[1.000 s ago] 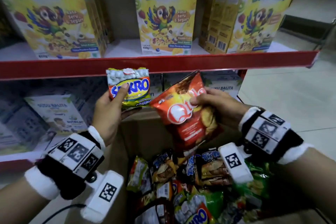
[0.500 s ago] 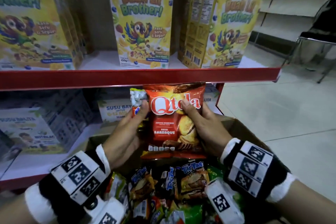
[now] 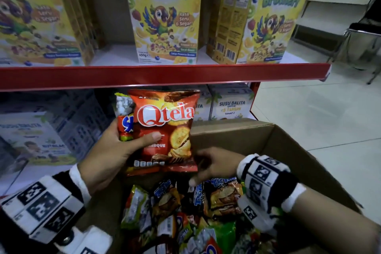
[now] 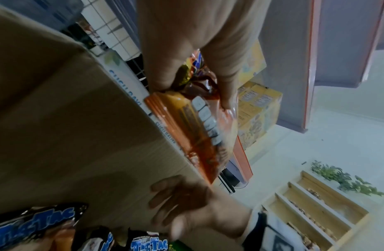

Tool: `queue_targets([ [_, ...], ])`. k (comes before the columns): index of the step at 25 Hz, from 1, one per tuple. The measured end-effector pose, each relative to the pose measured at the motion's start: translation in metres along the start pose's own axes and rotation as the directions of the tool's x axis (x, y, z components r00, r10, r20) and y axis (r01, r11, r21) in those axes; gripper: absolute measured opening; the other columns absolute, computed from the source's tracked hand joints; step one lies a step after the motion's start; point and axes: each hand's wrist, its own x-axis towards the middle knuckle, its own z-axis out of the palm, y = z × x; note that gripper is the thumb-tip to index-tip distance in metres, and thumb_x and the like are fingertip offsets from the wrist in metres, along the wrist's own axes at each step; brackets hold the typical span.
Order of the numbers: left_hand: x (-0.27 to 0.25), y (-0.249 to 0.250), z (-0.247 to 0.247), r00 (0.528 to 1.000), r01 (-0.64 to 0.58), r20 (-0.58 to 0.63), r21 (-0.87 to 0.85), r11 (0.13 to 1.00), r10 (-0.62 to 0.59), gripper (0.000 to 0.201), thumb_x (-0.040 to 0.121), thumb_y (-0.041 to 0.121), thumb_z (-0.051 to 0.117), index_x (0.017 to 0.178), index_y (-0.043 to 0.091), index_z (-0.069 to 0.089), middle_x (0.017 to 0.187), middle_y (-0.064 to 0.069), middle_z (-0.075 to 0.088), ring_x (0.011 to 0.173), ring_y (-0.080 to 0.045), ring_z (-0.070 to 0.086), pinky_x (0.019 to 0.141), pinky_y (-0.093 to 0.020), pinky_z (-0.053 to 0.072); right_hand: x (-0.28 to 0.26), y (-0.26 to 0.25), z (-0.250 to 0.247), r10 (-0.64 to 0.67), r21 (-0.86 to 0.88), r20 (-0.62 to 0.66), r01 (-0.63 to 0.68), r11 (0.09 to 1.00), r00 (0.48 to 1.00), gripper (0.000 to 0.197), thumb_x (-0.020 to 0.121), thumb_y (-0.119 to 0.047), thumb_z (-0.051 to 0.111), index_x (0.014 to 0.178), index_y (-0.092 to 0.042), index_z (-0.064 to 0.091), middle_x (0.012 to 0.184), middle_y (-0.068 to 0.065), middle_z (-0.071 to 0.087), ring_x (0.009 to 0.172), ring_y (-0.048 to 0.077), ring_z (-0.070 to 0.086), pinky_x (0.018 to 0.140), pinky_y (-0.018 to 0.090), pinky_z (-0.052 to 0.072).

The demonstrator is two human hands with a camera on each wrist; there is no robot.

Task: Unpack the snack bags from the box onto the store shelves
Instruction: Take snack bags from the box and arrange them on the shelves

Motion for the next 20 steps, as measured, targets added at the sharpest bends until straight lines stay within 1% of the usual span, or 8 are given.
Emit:
queue_targets([
  [4, -0.004, 0.003, -0.023, 1.0, 0.009, -0.022, 0.002, 1.0, -0.009, 0.091, 0.03, 0.046, 0.094, 0.113, 0.026, 0.062, 0.107, -0.001, 0.073, 0.094, -0.02, 0.072, 0.066, -0.028, 0.059, 0.046, -0.004, 0.062, -0.108, -0.294, 0.263, 0.187, 0.937, 0.959, 0.059, 0.079, -0.019, 0.075, 0.133, -0.021, 0.053, 0.132, 0.006, 0.057, 0.117, 0.024, 0.053, 0.099, 0.033, 0.045],
  [7, -0.004, 0.006, -0.035, 1.0, 0.012, -0.026, -0.017, 1.0, -0.012, 0.085, 0.033, 0.044, 0.094, 0.11, 0.027, 0.064, 0.107, -0.001, 0.073, 0.094, -0.02, 0.071, 0.066, -0.028, 0.058, 0.065, -0.003, 0.1, -0.243, -0.478, 0.435, 0.451, 0.754, 0.867, 0.056, 0.083, -0.001, 0.065, 0.136, -0.01, 0.049, 0.138, 0.017, 0.05, 0.123, 0.033, 0.05, 0.104, 0.045, 0.04],
  [11, -0.006, 0.004, -0.045, 0.999, 0.029, -0.032, -0.04, 0.999, -0.03, 0.053, 0.058, 0.026, 0.082, 0.109, 0.025, 0.065, 0.106, -0.003, 0.073, 0.092, -0.02, 0.072, 0.063, -0.028, 0.058, 0.071, 0.014, 0.127, -0.352, -0.674, 0.466, 0.584, 0.453, 0.812, 0.052, 0.086, -0.018, 0.066, 0.136, -0.017, 0.051, 0.142, 0.013, 0.047, 0.132, 0.034, 0.039, 0.11, 0.056, 0.02],
  [13, -0.006, 0.003, -0.05, 0.998, 0.028, -0.052, -0.046, 0.999, -0.03, 0.046, 0.063, 0.02, 0.076, 0.108, 0.024, 0.065, 0.105, -0.003, 0.074, 0.09, -0.02, 0.072, 0.062, -0.029, 0.058, 0.07, 0.015, 0.129, -0.365, -0.719, 0.445, 0.569, 0.4, 0.818, 0.044, 0.089, -0.026, 0.062, 0.132, -0.024, 0.054, 0.142, 0.007, 0.048, 0.132, 0.031, 0.038, 0.109, 0.053, 0.02],
  [15, -0.007, 0.002, -0.052, 0.997, 0.026, -0.066, -0.048, 0.999, -0.029, 0.044, 0.066, 0.018, 0.074, 0.108, 0.023, 0.066, 0.105, -0.003, 0.074, 0.091, -0.02, 0.072, 0.062, -0.029, 0.058, 0.068, 0.01, 0.122, -0.35, -0.699, 0.425, 0.548, 0.458, 0.835, 0.044, 0.088, -0.029, 0.063, 0.131, -0.026, 0.056, 0.142, 0.003, 0.049, 0.131, 0.028, 0.038, 0.107, 0.047, 0.019],
  [17, -0.007, 0.002, -0.053, 0.996, 0.017, -0.084, -0.041, 0.999, -0.02, 0.045, 0.066, 0.018, 0.074, 0.109, 0.023, 0.065, 0.105, -0.003, 0.074, 0.092, -0.02, 0.072, 0.063, -0.028, 0.058, 0.064, -0.002, 0.104, -0.314, -0.594, 0.38, 0.49, 0.638, 0.87, 0.048, 0.085, -0.028, 0.067, 0.131, -0.026, 0.056, 0.138, 0.001, 0.053, 0.127, 0.025, 0.042, 0.104, 0.04, 0.021],
  [19, -0.005, 0.001, -0.053, 0.994, 0.006, -0.111, -0.03, 1.0, -0.009, 0.054, 0.063, 0.02, 0.077, 0.115, 0.023, 0.062, 0.107, -0.003, 0.073, 0.094, -0.021, 0.071, 0.065, -0.029, 0.058, 0.054, -0.015, 0.077, -0.251, -0.28, 0.317, 0.343, 0.897, 0.915, 0.048, 0.083, -0.019, 0.071, 0.129, -0.02, 0.058, 0.132, 0.003, 0.058, 0.116, 0.02, 0.053, 0.098, 0.031, 0.034],
  [20, -0.004, 0.002, -0.053, 0.993, 0.001, -0.122, -0.027, 1.0, -0.005, 0.061, 0.061, 0.022, 0.08, 0.119, 0.021, 0.06, 0.109, -0.004, 0.072, 0.097, -0.022, 0.071, 0.067, -0.031, 0.059, 0.045, -0.021, 0.06, -0.238, -0.12, 0.283, 0.28, 0.952, 0.929, 0.046, 0.082, -0.014, 0.071, 0.126, -0.018, 0.06, 0.127, 0.005, 0.061, 0.108, 0.016, 0.057, 0.093, 0.027, 0.041],
])
